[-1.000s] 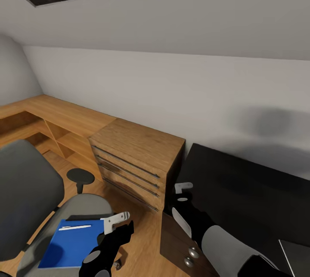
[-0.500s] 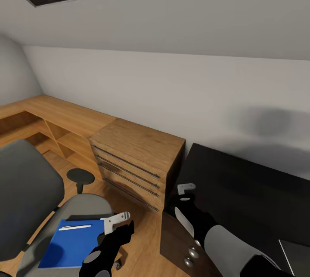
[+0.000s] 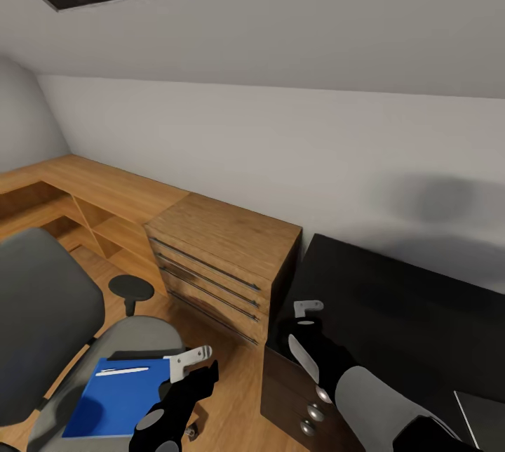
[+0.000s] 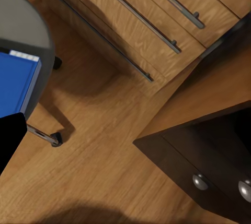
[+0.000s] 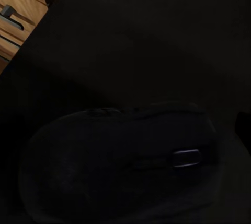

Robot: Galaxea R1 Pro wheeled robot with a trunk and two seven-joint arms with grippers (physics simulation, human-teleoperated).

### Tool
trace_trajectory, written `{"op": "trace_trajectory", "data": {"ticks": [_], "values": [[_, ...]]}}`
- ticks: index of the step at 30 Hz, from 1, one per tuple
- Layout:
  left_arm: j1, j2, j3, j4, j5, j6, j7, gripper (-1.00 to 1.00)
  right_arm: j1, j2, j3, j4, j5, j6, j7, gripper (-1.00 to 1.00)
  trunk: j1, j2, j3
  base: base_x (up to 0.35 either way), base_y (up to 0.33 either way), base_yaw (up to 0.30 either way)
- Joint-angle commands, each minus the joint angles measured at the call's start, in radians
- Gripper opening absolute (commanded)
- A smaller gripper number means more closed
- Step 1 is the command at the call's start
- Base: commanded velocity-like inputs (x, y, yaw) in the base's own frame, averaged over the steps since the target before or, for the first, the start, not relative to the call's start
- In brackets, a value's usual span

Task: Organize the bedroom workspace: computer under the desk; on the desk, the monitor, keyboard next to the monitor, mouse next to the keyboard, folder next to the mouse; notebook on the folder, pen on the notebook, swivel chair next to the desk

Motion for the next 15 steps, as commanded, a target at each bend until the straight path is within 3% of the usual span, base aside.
{"op": "trace_trajectory", "data": {"ticks": [1,15], "values": [[-0.001,0.001,-0.002,-0.002,0.003,0.004,0.007,1.0,0.0,-0.001,0.007,0.001,-0.012,0.014,-0.008,1.0,0.0,-0.001,-0.001,0.0,0.0,0.0],[-0.001,0.0,-0.003,-0.002,0.003,0.004,0.007,1.0,0.0,-0.001,0.007,0.001,-0.014,0.05,-0.008,1.0,0.0,-0.001,-0.001,0.0,0.0,0.0]]}}
